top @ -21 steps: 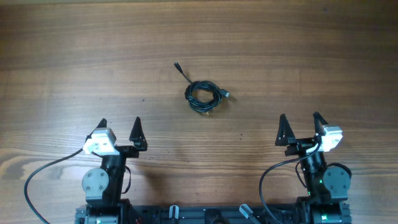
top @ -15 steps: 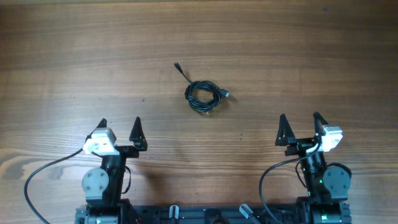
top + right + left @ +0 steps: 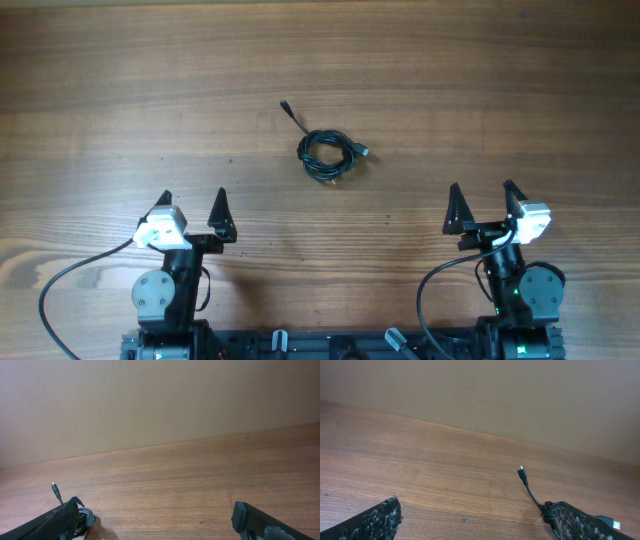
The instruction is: Untangle cables
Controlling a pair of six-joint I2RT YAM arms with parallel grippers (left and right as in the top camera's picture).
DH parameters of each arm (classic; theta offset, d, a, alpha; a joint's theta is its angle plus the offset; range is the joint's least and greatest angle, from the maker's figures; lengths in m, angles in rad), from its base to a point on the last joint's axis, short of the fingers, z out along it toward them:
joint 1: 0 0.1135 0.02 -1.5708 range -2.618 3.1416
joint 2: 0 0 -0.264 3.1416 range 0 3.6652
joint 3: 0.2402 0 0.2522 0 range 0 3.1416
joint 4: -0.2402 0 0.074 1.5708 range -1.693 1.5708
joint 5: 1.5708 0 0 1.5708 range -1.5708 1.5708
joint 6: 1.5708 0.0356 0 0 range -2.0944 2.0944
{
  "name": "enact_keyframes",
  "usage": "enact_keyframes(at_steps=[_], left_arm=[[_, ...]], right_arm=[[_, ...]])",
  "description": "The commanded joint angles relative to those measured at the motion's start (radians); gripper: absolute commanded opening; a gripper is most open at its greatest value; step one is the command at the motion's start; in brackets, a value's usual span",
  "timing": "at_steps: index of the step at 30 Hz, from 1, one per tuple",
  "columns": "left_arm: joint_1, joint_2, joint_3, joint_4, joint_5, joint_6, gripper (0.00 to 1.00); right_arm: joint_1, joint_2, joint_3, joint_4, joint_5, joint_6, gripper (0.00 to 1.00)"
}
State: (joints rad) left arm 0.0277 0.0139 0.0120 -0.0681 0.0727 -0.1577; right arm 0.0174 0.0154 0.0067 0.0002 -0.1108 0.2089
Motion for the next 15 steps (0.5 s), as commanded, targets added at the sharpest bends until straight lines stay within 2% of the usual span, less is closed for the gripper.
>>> enact_keyframes(at_steps=[1, 6, 9, 12, 15], left_arm=[[-0.003, -0.008, -0.006, -0.003, 0.005, 0.02, 1.0], [-0.004, -0.008, -0.006, -0.003, 0.007, 0.01, 1.0], [-0.003, -0.007, -0.006, 0.0, 0.013, -0.077, 1.0], [-0.003, -0.007, -0.006, 0.014, 0.042, -0.085, 1.0], [-0.003, -0.006, 0.017, 0.03, 0.079, -0.086, 1.0]], right_arm=[[0.005, -0.008, -0.002, 0.005, 0.012, 0.004, 1.0], [0.005, -0.008, -0.002, 0.005, 0.011, 0.004, 1.0], [0.005, -0.008, -0.002, 0.008, -0.018, 0.003, 1.0], [0.005, -0.008, -0.001, 0.014, -0.066, -0.002, 1.0], [0.005, -0.008, 0.004, 0.021, -0.125, -0.068, 1.0]])
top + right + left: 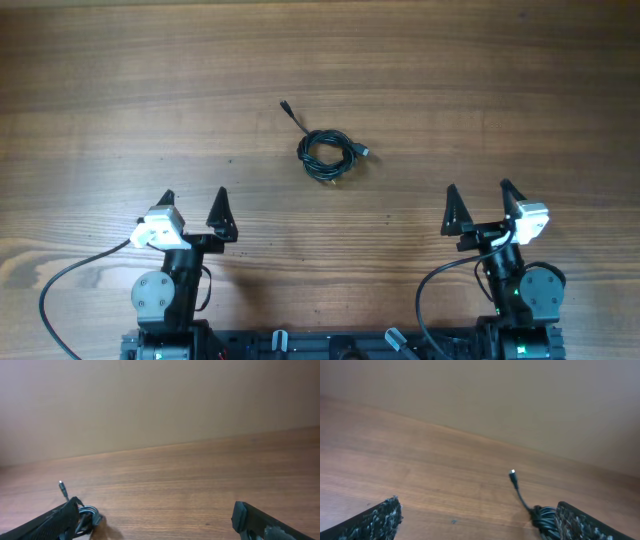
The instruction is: Untangle cables
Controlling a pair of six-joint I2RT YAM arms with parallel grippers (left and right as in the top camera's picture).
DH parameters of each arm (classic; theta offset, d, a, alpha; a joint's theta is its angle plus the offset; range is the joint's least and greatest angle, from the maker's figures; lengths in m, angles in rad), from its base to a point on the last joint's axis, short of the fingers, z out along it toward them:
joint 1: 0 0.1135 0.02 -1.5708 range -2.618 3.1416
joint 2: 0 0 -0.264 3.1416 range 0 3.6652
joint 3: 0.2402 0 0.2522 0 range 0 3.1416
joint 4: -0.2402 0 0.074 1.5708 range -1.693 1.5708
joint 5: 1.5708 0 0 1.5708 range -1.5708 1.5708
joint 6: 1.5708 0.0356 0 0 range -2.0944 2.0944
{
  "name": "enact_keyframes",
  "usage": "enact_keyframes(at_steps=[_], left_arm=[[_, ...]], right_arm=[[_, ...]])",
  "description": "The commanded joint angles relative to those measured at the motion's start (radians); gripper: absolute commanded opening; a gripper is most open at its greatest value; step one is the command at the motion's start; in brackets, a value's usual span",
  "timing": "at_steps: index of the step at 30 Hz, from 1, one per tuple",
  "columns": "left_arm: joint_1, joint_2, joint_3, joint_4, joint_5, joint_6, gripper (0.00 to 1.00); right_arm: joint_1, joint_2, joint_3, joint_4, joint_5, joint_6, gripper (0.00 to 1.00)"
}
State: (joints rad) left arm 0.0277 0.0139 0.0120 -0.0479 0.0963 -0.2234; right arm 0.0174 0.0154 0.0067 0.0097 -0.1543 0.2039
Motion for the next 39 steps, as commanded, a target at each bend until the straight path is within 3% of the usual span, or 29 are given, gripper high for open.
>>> enact_keyframes(at_steps=[1, 10, 17, 22, 30, 33, 35, 39], left_arm=[[-0.003, -0.003, 0.029, 0.01, 0.064, -0.02, 1.0], [-0.004, 0.251, 0.289, -0.009, 0.17, -0.019, 1.0], [-0.005, 0.606, 0.649, -0.216, 0.228, -0.016, 1.0], [-0.039, 0.861, 0.934, -0.412, 0.237, -0.016, 1.0], [-0.209, 1.313, 1.387, -0.784, 0.14, -0.016, 1.0], [-0.248, 1.434, 1.423, -0.801, 0.137, -0.014, 1.0], [-0.253, 1.485, 1.423, -0.79, 0.138, 0.007, 1.0], [-0.253, 1.545, 1.422, -0.797, 0.169, -0.024, 1.0]], right_arm=[[0.005, -0.008, 0.011, 0.011, -0.098, -0.083, 1.0], [0.005, 0.062, 0.145, 0.008, -0.128, -0.096, 1.0], [0.005, 0.266, 0.374, -0.091, -0.141, -0.096, 1.0], [0.005, 0.5, 0.637, -0.245, -0.167, -0.096, 1.0], [0.005, 0.948, 1.149, -0.685, -0.254, -0.098, 1.0], [0.005, 1.097, 1.3, -0.814, -0.312, -0.098, 1.0], [0.005, 1.152, 1.321, -0.814, -0.348, -0.082, 1.0], [0.005, 1.237, 1.321, -0.807, -0.46, 0.076, 1.0]])
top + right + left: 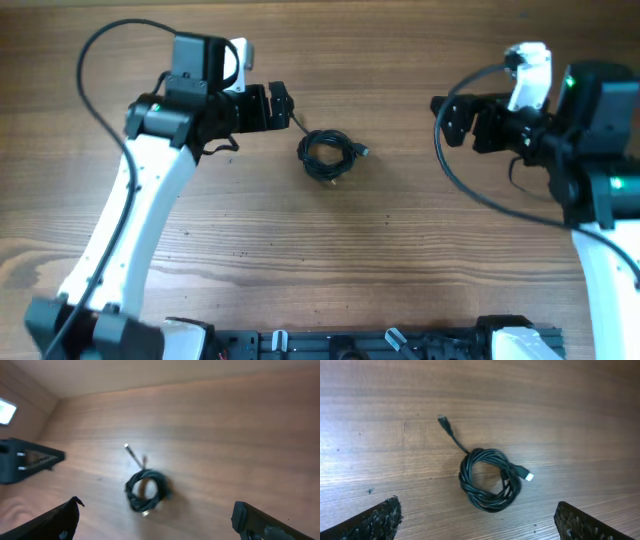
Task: Untangle cables
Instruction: 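Move both grippers forward toward the coiled black cable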
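Note:
A black cable (pixel 328 156) lies coiled in a tight tangled loop on the wooden table (pixel 420 260). One thin plug end (pixel 442 420) trails away from the coil (pixel 490 481), and a silver-tipped plug (pixel 528 477) sticks out of its other side. My left gripper (pixel 284 108) hovers open just left of the coil, looking down on it, with its fingers (pixel 376 521) wide apart. My right gripper (pixel 443 118) is open further off to the right. It sees the coil (pixel 146 491) blurred between its fingertips (pixel 264 521). Neither gripper touches the cable.
The left arm's white links (pixel 140 190) reach across the left half of the table. The right arm (pixel 590 130) stands at the right edge. My left gripper (pixel 25 458) shows at the left of the right wrist view. A wall (pixel 150 372) rises behind the table.
Both arms have left the table's front edge and now hang over the back half, one on each side of the coil. Both grippers are still open. The cable has not moved.
Both grippers first stood open and low at the front edge, with the coil far ahead of them. Half a second later they had barely shifted. Now both are raised beside the coil, the left one closest, and the cable lies untouched.

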Controlling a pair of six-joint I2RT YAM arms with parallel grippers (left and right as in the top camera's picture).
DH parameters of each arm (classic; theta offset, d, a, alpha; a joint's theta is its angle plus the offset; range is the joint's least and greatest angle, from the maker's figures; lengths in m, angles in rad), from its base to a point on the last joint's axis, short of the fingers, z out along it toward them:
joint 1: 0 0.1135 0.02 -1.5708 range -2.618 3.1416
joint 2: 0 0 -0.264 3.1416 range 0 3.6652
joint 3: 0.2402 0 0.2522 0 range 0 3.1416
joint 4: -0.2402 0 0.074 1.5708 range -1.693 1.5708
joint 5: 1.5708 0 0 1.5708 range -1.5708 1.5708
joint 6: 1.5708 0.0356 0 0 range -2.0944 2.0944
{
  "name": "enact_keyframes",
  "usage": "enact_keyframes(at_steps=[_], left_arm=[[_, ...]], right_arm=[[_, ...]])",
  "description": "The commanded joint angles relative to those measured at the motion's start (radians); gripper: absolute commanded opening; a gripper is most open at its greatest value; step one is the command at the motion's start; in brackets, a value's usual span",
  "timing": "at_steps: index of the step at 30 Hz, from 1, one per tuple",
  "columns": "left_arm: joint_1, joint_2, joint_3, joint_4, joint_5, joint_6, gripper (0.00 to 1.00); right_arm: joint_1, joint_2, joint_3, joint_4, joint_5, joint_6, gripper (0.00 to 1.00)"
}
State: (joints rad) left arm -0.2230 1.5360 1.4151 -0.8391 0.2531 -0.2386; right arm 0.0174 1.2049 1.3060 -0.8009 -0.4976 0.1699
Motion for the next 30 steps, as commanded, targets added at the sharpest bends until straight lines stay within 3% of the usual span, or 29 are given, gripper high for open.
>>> enact_keyframes(at_steps=[1, 2, 4, 6, 9, 13, 25, 30], left_arm=[[-0.002, 0.034, 0.019, 0.0, 0.012, -0.009, 1.0], [-0.003, 0.046, 0.019, 0.0, 0.012, -0.022, 1.0], [-0.006, 0.08, 0.018, -0.009, 0.012, -0.165, 0.81], [-0.024, 0.121, 0.018, -0.035, 0.011, -0.322, 0.76], [-0.077, 0.19, 0.018, -0.053, -0.002, -0.441, 0.59], [-0.153, 0.271, 0.018, -0.052, -0.096, -0.554, 0.54], [-0.193, 0.465, 0.018, 0.032, -0.132, -0.616, 0.43], [-0.208, 0.515, 0.018, 0.072, -0.132, -0.616, 0.29]], right_arm=[[0.005, 0.071, 0.022, 0.003, -0.126, 0.111, 1.0], [0.005, 0.093, 0.022, 0.003, -0.126, 0.112, 1.0], [0.005, 0.137, 0.022, 0.002, -0.126, 0.126, 0.97], [0.005, 0.176, 0.021, -0.007, -0.126, 0.126, 0.94], [0.005, 0.218, 0.021, -0.017, -0.126, 0.126, 0.91], [0.005, 0.246, 0.021, -0.017, -0.125, 0.127, 0.89], [0.006, 0.26, 0.021, -0.016, -0.122, 0.126, 0.89], [0.006, 0.262, 0.021, -0.017, -0.103, 0.126, 0.89]])
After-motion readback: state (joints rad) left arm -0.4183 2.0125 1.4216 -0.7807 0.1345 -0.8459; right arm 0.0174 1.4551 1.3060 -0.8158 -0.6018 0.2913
